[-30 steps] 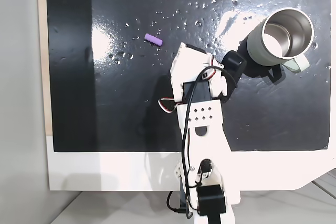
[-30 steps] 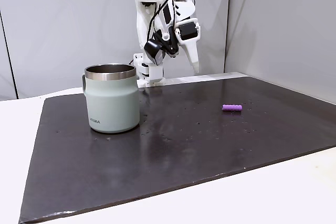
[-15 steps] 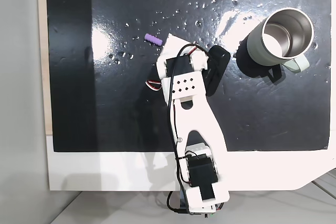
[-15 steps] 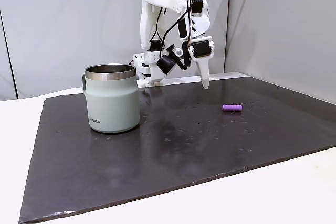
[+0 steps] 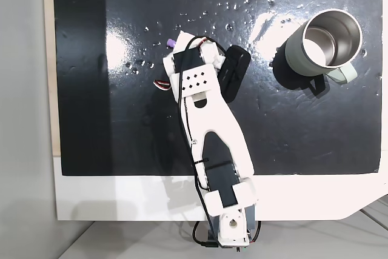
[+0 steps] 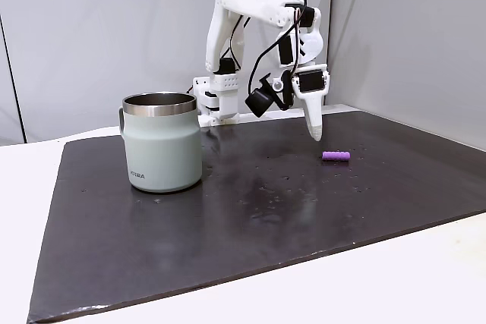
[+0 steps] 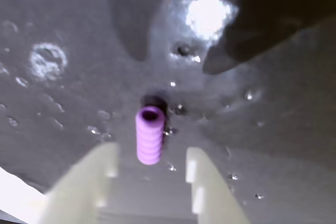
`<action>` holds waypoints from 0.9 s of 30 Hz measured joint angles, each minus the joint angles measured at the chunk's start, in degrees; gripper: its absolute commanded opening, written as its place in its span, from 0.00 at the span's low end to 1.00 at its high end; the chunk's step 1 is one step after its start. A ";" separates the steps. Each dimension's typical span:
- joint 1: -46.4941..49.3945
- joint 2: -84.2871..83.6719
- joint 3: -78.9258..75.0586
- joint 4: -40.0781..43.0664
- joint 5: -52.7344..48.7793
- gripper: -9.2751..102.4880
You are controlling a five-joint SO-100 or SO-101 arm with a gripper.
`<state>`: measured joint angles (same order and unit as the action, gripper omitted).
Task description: Grasp a pengrip and put it in the cup.
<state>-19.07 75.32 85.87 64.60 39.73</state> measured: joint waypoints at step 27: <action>-3.96 -33.49 -42.80 20.83 0.79 0.19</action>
<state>-23.03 41.84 43.07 85.43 40.52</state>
